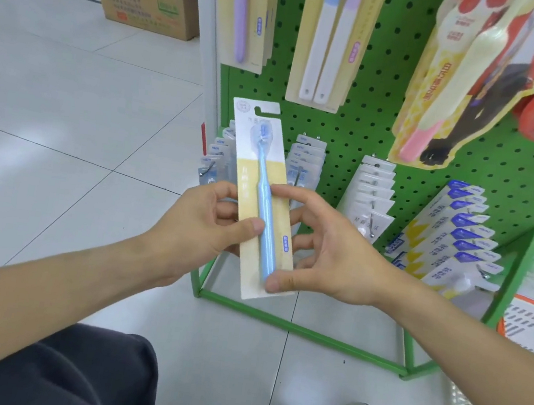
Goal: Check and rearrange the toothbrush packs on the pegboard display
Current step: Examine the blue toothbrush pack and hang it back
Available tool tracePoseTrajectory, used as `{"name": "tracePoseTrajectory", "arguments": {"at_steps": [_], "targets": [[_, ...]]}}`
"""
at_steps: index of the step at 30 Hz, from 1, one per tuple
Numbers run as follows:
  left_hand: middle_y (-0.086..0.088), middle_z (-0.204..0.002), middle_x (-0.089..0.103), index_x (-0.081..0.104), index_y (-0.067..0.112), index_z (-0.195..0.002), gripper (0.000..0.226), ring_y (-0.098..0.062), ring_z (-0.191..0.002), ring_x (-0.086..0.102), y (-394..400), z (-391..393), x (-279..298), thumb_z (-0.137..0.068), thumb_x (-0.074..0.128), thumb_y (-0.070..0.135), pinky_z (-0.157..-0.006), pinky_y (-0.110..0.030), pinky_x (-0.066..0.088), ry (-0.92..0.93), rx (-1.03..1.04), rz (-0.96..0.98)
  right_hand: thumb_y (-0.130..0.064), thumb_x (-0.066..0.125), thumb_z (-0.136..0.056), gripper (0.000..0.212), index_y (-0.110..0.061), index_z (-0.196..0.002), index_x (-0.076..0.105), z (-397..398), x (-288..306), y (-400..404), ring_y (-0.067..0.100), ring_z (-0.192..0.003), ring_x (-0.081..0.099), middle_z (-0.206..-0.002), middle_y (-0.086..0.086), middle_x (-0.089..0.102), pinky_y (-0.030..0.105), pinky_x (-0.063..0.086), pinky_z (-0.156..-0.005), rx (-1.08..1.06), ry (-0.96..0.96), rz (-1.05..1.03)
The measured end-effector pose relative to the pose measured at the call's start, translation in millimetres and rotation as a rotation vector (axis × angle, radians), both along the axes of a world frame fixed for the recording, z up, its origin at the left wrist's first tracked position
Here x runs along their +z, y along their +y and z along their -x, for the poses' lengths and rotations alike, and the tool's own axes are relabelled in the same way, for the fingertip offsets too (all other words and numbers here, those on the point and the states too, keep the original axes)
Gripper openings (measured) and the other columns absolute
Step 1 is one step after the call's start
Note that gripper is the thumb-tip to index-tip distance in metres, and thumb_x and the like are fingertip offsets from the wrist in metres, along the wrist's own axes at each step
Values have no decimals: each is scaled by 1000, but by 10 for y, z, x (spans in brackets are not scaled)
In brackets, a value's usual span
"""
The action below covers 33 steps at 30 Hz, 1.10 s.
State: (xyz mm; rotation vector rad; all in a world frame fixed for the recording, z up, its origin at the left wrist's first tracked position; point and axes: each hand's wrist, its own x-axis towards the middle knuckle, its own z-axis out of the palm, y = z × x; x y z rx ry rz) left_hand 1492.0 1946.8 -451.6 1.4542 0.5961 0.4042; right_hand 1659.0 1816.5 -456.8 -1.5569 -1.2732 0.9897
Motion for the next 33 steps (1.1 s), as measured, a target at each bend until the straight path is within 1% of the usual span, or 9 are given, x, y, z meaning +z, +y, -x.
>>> {"name": "tracePoseTrajectory", "arguments": {"at_steps": [7,13,16,18,22,25,28,30,33], "targets": [[-14,-104,77,56,2,-124,30,-29,-92,75,58,-1,-15,-95,58,-6,-72,-32,61,-74,80,-69,11,71,-86,87,-51,-141,45,37,31,-4,37,-80,75,-112,27,61,42,63,-69,39,98,14],[-11,-105,77,52,4,-123,26,-28,-91,75,20,6,-2,-98,55,-3,-71,-37,63,20,-5,-115,2,69,-91,88,-42,-152,25,28,15,-52,35,-76,75,-96,12,74,46,63,-65,-59,80,67],[-6,-104,77,52,8,-122,30,-26,-88,76,10,18,1,-96,59,-4,-73,-43,63,93,-16,-170,-3,73,-89,33,-12,-119,63,69,-22,-48,27,-60,70,-76,12,73,44,62,-59,-136,16,65],[-4,-101,76,51,13,-123,37,-25,-82,76,-5,22,-4,-92,63,-4,-75,-47,63,155,-9,-224,-7,74,-90,7,-9,-91,67,114,-37,-50,23,-53,65,-66,12,70,38,60,-53,-165,-1,65],[1,-96,66,43,24,-128,51,-18,-71,72,-40,7,1,-88,73,11,-76,-44,62,284,74,-341,-9,74,-89,11,-5,-83,65,147,-15,-32,27,-48,65,-59,6,68,44,60,-50,-224,-100,51],[-3,-99,65,41,25,-132,52,-20,-71,74,-83,-7,39,-90,72,21,-74,-39,62,260,131,-251,-10,73,-88,11,-6,-81,65,145,-14,-28,25,-48,67,-61,7,69,46,59,-50,-213,-215,7],[-6,-106,65,44,23,-132,51,-23,-71,76,-117,-2,69,-90,72,26,-64,-22,60,200,133,-153,-12,77,-85,11,-10,-83,66,185,-53,-36,14,-56,68,-68,2,71,34,59,-56,-139,-295,-90],[-8,-108,67,47,19,-131,45,-24,-70,76,-96,9,57,-92,69,20,-69,-29,62,146,135,-158,-19,83,-83,18,-12,-89,67,207,-76,-38,10,-76,71,-80,-3,74,26,58,-62,-100,-279,-132],[-14,-102,72,53,11,-126,33,-31,-71,75,-50,20,41,-95,63,8,-70,-39,63,51,134,-104,-30,83,-79,31,-14,-98,65,177,-77,-35,12,-106,69,-106,-9,72,41,62,-81,-82,-40,-80]]}}
